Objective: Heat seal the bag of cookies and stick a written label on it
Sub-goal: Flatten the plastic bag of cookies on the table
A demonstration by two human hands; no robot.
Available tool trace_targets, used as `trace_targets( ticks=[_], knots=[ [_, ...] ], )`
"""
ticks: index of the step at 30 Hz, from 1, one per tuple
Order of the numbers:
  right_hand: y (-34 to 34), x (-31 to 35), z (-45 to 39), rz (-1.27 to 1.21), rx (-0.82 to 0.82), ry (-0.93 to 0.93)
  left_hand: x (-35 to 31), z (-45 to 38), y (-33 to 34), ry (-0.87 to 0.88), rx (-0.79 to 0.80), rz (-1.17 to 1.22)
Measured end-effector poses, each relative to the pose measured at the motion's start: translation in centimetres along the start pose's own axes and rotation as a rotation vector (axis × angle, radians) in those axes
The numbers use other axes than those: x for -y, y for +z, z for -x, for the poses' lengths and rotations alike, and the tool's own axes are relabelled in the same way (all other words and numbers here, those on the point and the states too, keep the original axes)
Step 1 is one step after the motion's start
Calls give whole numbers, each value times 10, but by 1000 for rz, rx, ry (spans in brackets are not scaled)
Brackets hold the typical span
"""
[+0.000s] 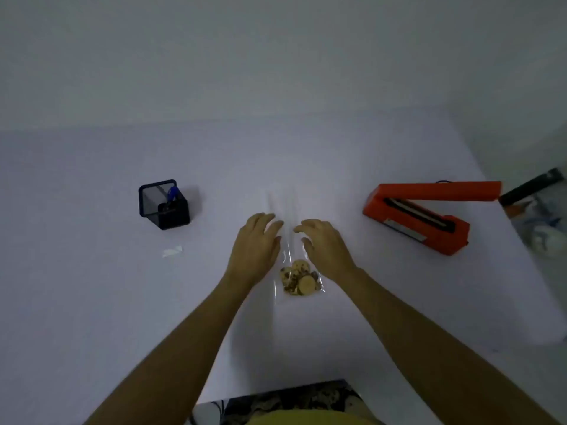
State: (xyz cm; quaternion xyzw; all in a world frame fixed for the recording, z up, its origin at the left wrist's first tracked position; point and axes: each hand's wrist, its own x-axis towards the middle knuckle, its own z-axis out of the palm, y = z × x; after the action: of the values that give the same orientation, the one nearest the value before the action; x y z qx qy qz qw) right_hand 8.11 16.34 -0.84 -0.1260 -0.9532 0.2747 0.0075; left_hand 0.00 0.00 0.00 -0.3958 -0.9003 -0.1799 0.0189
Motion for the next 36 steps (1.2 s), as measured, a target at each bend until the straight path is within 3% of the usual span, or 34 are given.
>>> trace_targets(
  ticks=[19,22,26,29,36],
  knots=[
    [28,-46,6,67,133,-63,-8,30,51,-126,242,-75],
    [31,-53,10,82,76,-84,-6,35,53,-156,274,-84],
    [33,-41,10,92,2,-255,-4,38,55,-132,302,-85],
    [39,-33,8,79,94,-359,0,38,57,-113,299,-71],
    [35,-56,10,160,302,-404,6,44,67,-178,307,12]
  ],
)
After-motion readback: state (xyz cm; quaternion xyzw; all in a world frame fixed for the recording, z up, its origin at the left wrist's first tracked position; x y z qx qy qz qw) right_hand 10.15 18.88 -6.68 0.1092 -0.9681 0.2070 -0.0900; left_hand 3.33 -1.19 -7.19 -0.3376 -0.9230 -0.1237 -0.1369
